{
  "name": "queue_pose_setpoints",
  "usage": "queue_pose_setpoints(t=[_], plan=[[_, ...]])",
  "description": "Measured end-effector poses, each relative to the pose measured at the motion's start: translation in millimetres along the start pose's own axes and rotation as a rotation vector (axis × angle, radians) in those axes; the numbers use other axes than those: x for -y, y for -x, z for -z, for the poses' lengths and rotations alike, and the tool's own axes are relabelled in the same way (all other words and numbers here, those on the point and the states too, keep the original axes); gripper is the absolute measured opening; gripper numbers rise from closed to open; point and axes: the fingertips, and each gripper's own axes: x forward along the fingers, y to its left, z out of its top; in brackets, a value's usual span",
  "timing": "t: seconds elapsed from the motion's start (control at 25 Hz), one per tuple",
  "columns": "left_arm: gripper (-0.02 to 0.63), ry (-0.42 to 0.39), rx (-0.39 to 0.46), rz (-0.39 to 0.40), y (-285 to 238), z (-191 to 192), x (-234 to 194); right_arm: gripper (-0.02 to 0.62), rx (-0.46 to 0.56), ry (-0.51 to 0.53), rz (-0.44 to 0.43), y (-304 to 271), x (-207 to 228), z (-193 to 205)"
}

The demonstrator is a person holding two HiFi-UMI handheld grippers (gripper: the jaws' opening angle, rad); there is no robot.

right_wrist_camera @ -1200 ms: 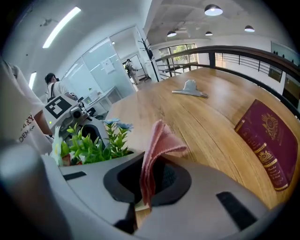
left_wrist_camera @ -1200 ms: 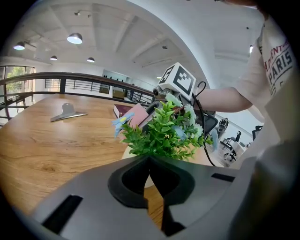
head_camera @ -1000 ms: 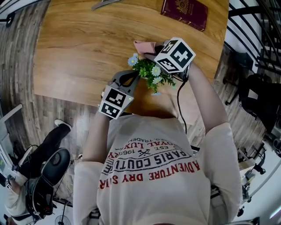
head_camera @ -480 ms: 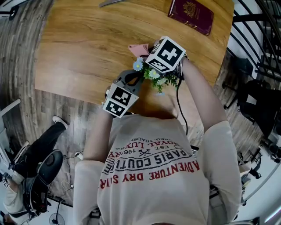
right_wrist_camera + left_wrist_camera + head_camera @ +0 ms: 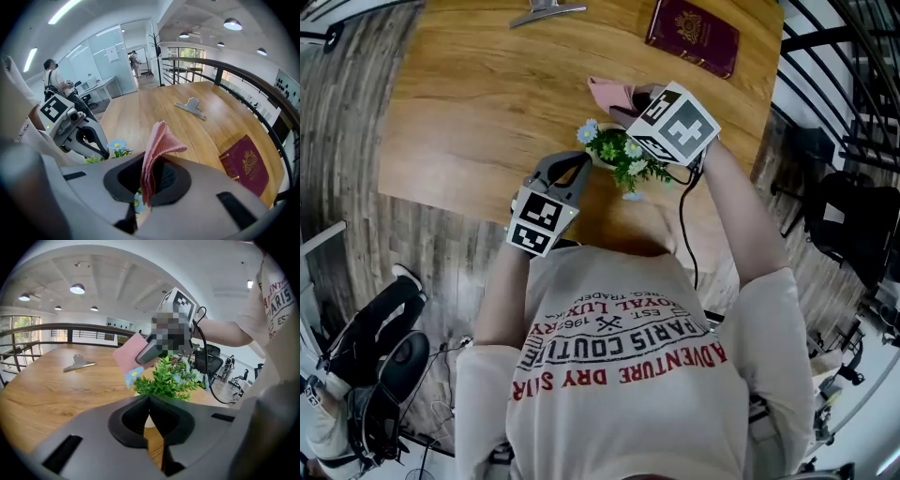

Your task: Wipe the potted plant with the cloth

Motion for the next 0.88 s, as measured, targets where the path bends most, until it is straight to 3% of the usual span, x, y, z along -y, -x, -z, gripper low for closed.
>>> queue_pose_setpoints(t=[0.16, 0.36, 0.64, 0.88], plan=[[0.017, -0.064, 0.045, -0.077, 23.4, -19.8, -10.6, 0.035, 0.038, 0.029, 0.055, 23.3, -11.0, -11.9], [0.017, -0.163, 0.083, -0.111, 48.4, -40.4, -18.4, 0.035, 0.082, 0.030, 0.143, 37.9, -38.0, -29.8], [0.017, -0.163, 0.146, -0.083, 95.4, -51.4, -55.9, 0.035, 0.144, -0.046, 0.253, 31.3, -76.7, -78.9], [0.016, -0.210, 0.099, -0.037, 132.4, -37.3, -108.5, 0.035, 0.172, -0.177, 0.313, -5.6, -96.9, -109.2]])
